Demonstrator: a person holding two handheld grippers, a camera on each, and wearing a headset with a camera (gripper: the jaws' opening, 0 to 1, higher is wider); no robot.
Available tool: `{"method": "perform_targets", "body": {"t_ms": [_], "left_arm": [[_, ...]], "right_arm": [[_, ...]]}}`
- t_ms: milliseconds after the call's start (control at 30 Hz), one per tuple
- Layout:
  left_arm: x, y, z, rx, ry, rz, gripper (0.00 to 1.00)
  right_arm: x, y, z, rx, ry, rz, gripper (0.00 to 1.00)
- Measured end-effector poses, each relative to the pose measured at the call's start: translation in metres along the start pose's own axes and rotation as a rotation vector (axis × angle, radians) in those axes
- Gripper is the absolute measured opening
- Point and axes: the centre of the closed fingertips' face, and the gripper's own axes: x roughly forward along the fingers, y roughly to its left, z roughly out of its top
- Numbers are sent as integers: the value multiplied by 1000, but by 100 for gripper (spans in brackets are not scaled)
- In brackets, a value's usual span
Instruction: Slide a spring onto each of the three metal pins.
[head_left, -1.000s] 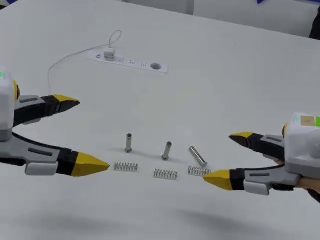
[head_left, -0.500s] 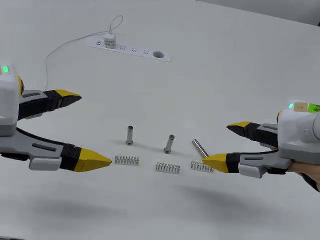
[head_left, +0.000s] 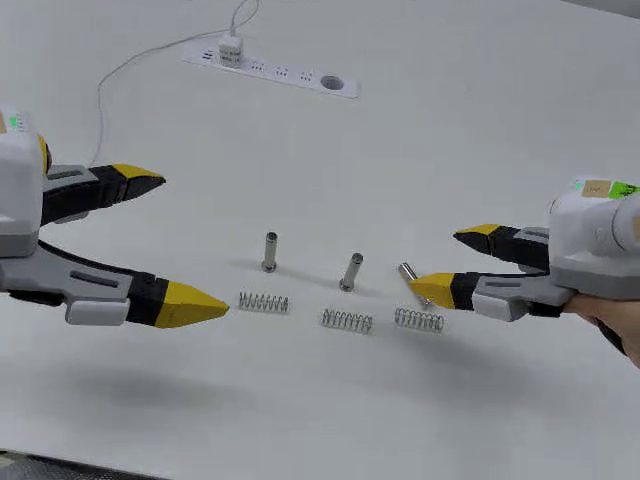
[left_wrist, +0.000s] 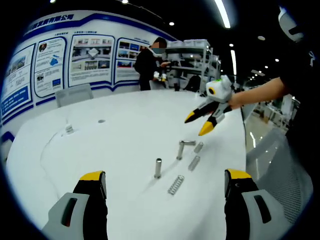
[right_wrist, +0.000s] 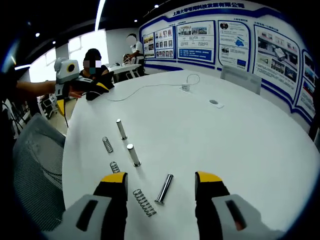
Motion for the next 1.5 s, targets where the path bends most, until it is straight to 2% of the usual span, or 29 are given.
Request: {"method": "perform_targets", "body": {"t_ms": [267,367,400,500,667,833,967,1033,1067,1167,1500], "left_arm": [[0,5,-2,-13,-2,23,100],[1,3,-4,-16,3,19,100],[1,2,-5,-16,5,17,100],[2,0,-10,-28,12,13,100],[3,-5,-17,-39,26,6,100],[6,-8,-17,-49,16,4,100],[7,-11,-16,-56,9,2,100],[7,-12,-17,-54,9,1,100],[7,-11,-17,-52,10,1,100],[5,-11,-16,-53,5,5,100],[0,-10,-13,-59,-8,18,100]], "right_arm": [[18,-2,-7,17,25,2,46],[24,-5,-8,58,26,-8,44],[26,-6,-10,87,43,-14,43],[30,-8,-13,111,54,-24,36],[36,-12,-21,130,95,-53,30],[43,-12,-29,147,138,-83,24],[47,-11,-29,162,153,-90,19],[49,-10,-30,158,168,-97,18],[49,-10,-31,130,186,-97,17],[51,-11,-34,105,220,-110,16],[53,-10,-37,115,262,-121,10]]}}
